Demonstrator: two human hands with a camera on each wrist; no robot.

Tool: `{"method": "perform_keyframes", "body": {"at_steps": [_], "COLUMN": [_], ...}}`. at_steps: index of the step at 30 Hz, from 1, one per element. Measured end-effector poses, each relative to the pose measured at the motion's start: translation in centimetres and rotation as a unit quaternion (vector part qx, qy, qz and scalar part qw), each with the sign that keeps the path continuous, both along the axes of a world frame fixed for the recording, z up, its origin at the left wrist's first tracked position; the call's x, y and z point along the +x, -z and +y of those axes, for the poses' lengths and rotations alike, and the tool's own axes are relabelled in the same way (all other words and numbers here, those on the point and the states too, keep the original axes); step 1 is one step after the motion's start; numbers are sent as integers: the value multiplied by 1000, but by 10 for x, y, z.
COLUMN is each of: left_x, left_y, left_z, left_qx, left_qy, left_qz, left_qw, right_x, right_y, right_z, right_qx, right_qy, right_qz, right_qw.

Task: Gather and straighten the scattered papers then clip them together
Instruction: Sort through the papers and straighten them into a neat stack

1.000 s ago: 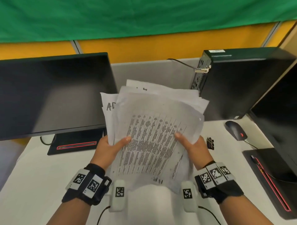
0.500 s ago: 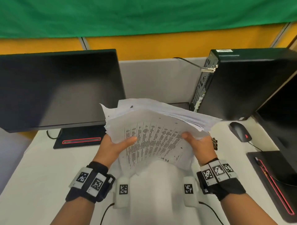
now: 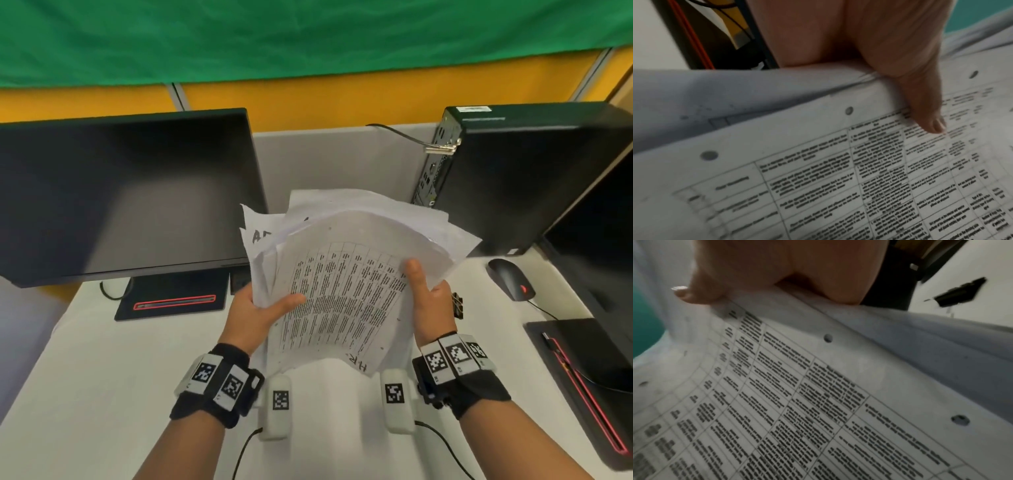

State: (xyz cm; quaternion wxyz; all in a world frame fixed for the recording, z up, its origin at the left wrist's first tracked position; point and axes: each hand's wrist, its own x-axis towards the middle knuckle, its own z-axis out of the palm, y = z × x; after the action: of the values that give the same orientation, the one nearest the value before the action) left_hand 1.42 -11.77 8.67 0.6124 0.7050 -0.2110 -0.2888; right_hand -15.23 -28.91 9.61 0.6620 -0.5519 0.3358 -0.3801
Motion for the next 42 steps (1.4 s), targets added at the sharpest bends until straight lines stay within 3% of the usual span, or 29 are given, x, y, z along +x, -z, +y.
{"method": "perform_keyframes", "body": {"at_steps": [6,14,22,26,31,34,39,42], "left_x": [8,5,10,10,8,10,12,11], "left_y": [-27,-7,-1,8,-6,-18,-7,1], "left_z": [4,21,15,15,16,19,18,13], "left_qx": [-71,28,33,66,2,-51,-12,10], "left_qy": [-34,1,20,31,-10,16,60,42], "left_qz": [-32,-45,-36,-25,-27,-41,-51,-39], "left_qw": [996,999,999,997,1000,998,997,998], "right_x": [3,-8,8,12,8,1,-3,1], "right_y": [-34,2,0,3,-12,-24,-20,-18], "right_z": [0,3,2,1,2,2,5,9], "right_qx": [-49,-61,-39,-39,-10,-28,-73,-104], "right_qy": [37,-40,-43,-53,-24,-30,-38,-41], "right_qz": [-59,29,-5,30,-5,-44,-8,14], "right_qw": [996,997,998,997,1000,998,997,994]}}
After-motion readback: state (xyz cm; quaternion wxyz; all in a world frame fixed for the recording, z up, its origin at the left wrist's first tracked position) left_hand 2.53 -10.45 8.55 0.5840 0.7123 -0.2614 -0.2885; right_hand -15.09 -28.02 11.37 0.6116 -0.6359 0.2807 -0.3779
